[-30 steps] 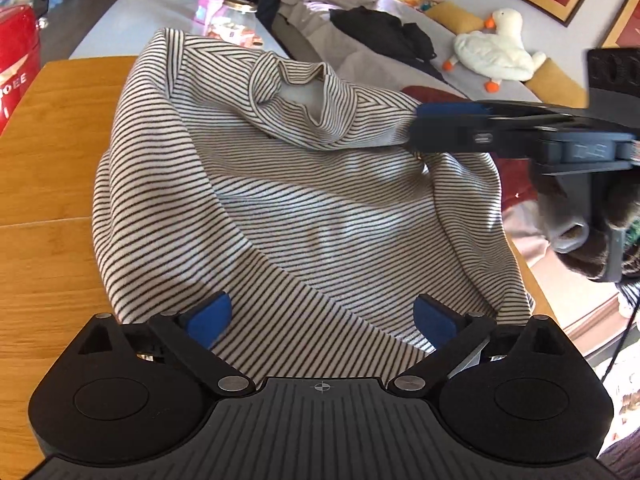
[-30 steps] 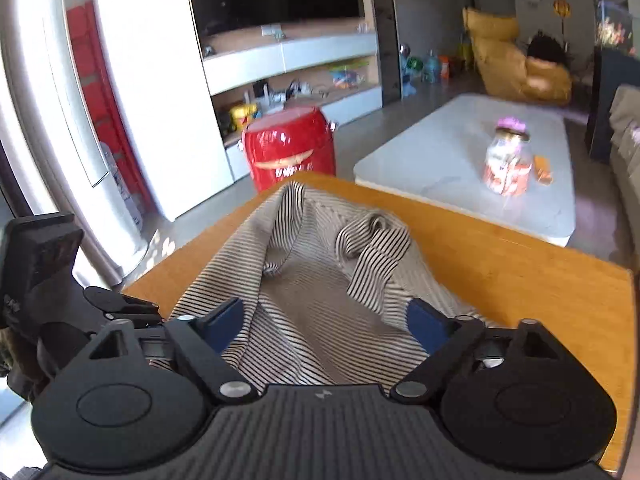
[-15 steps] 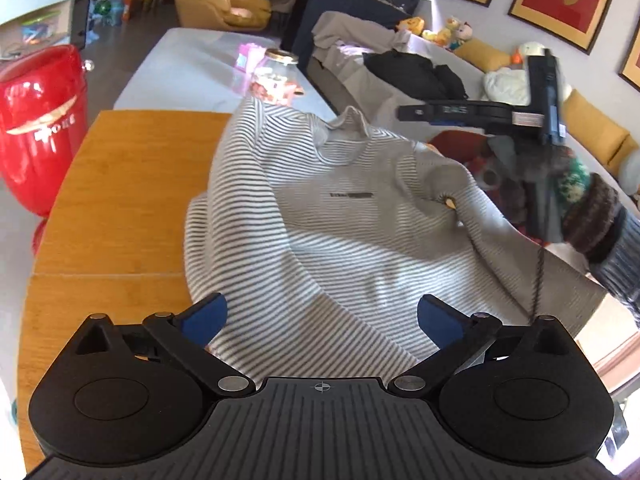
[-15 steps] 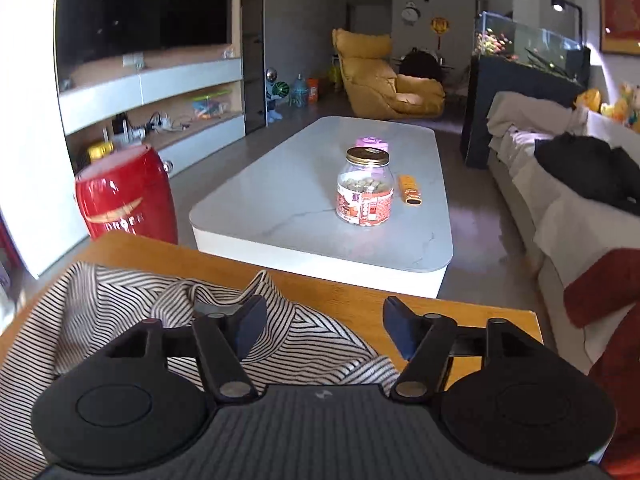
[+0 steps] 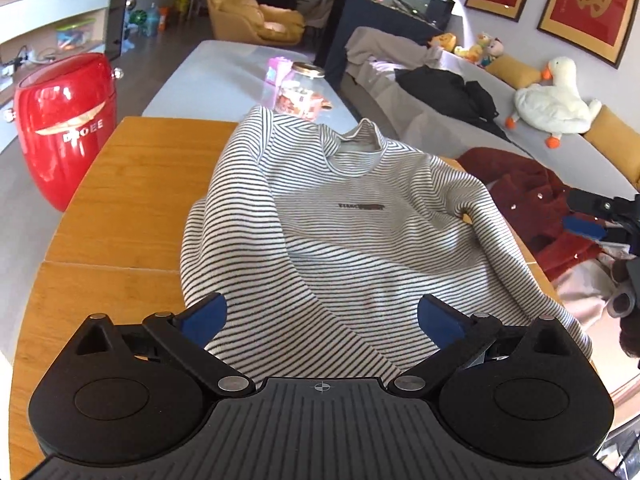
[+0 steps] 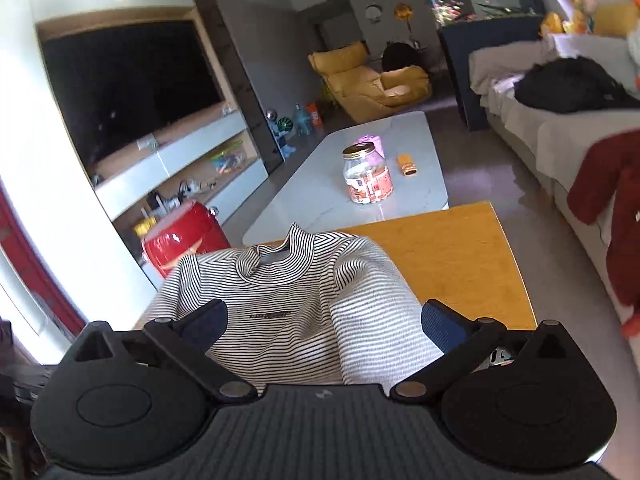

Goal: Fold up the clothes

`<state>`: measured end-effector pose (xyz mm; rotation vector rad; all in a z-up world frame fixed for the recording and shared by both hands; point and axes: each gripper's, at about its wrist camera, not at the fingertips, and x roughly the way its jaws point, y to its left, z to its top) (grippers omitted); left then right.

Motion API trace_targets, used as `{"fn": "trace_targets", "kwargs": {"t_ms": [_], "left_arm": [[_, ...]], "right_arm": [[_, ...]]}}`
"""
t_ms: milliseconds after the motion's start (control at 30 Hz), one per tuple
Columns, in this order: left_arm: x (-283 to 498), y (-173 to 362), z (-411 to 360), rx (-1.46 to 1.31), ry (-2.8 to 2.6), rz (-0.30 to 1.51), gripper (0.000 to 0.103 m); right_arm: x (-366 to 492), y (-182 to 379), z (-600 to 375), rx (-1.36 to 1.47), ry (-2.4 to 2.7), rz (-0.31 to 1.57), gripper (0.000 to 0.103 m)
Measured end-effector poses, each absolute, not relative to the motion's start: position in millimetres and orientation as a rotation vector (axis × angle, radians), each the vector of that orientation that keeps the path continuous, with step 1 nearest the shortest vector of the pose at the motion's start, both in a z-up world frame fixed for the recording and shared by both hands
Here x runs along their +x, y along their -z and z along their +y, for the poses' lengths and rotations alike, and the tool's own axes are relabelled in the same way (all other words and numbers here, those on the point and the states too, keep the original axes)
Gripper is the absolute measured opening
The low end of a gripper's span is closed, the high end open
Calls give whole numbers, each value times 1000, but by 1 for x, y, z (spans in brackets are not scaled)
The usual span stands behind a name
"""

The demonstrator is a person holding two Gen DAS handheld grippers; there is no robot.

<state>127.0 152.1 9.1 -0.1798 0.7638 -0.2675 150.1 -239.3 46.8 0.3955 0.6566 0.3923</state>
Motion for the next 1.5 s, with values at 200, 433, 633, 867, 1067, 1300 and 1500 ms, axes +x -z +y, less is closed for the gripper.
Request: {"fn": "trace_targets", "kwargs": {"t_ms": [200, 433, 633, 867, 1067, 1300, 1500], "left_arm": [[105, -6, 146, -150, 285, 754, 103], [57, -8, 128, -2, 359, 734, 103], [37, 9, 100, 273, 317, 687, 85], [92, -23, 162, 170, 100, 614, 30], [137, -69, 233, 25, -140, 471, 19], [141, -68, 244, -153, 20, 511, 42], [119, -33, 202, -82, 207, 585, 82]], "right_arm": [[108, -4, -240, 472, -378, 769, 103], [84, -17, -201, 330, -452, 679, 103], [89, -4, -182, 303, -484, 690, 103], [99, 23, -166, 332, -493, 727, 103], [100, 26, -151, 259, -481, 738, 103], [137, 1, -160, 343, -526, 823, 99], [199, -49, -88, 143, -663, 744, 54]]}}
